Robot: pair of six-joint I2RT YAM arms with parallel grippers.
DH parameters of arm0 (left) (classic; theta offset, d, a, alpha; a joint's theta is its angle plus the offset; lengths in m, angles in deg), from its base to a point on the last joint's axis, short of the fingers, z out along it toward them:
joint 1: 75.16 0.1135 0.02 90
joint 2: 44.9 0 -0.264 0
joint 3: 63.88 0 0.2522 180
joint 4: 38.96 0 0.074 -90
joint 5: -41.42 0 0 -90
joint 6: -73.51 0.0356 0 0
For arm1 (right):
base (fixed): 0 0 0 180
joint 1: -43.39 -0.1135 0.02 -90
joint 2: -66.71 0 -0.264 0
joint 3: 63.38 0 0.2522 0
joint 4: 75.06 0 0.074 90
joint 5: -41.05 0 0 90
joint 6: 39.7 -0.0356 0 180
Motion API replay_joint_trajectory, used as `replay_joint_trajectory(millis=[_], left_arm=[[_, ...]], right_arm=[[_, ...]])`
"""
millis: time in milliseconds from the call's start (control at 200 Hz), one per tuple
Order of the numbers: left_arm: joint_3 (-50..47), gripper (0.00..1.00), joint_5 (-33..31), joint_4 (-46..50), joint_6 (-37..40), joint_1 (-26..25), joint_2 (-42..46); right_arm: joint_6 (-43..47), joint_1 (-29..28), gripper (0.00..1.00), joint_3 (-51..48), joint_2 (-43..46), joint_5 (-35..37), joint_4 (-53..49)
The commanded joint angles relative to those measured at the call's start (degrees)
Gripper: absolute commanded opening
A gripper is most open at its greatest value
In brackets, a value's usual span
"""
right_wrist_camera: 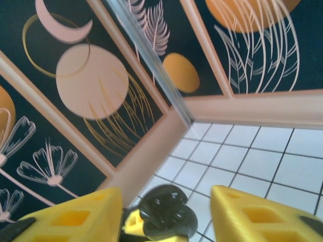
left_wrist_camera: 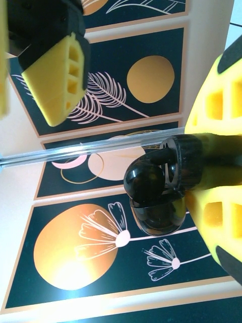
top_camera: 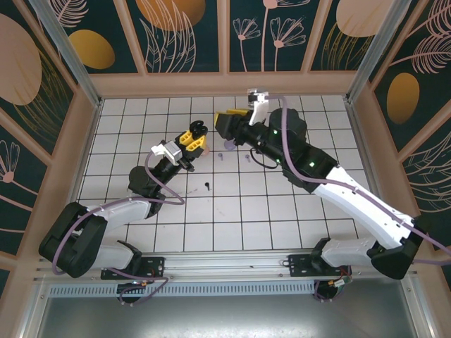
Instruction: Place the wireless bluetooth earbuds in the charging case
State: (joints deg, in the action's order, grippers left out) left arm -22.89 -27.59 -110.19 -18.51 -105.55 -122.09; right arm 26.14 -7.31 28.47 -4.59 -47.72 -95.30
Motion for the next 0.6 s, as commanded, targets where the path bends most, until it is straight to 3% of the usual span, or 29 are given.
replay_joint_trajectory(millis=[0,160,596], left_arm=[[1.2,0.00,0.4,-1.2,-1.0,-0.4,0.1],[1.6,0.00,1.1,-0.5,-0.9,-0.4,0.0],[2.0,0.00,2.4,0.5,-0.9,-0.4,0.5]], right_arm=[[-0.4,0.1,0.35,1.3,-2.4,-6.0,-0.6],[0.8,-0.9,0.14,4.9,-6.8,-8.5,-2.2],[2.1,-0.7,0.09,8.0,-11.3,-8.9,-3.9]])
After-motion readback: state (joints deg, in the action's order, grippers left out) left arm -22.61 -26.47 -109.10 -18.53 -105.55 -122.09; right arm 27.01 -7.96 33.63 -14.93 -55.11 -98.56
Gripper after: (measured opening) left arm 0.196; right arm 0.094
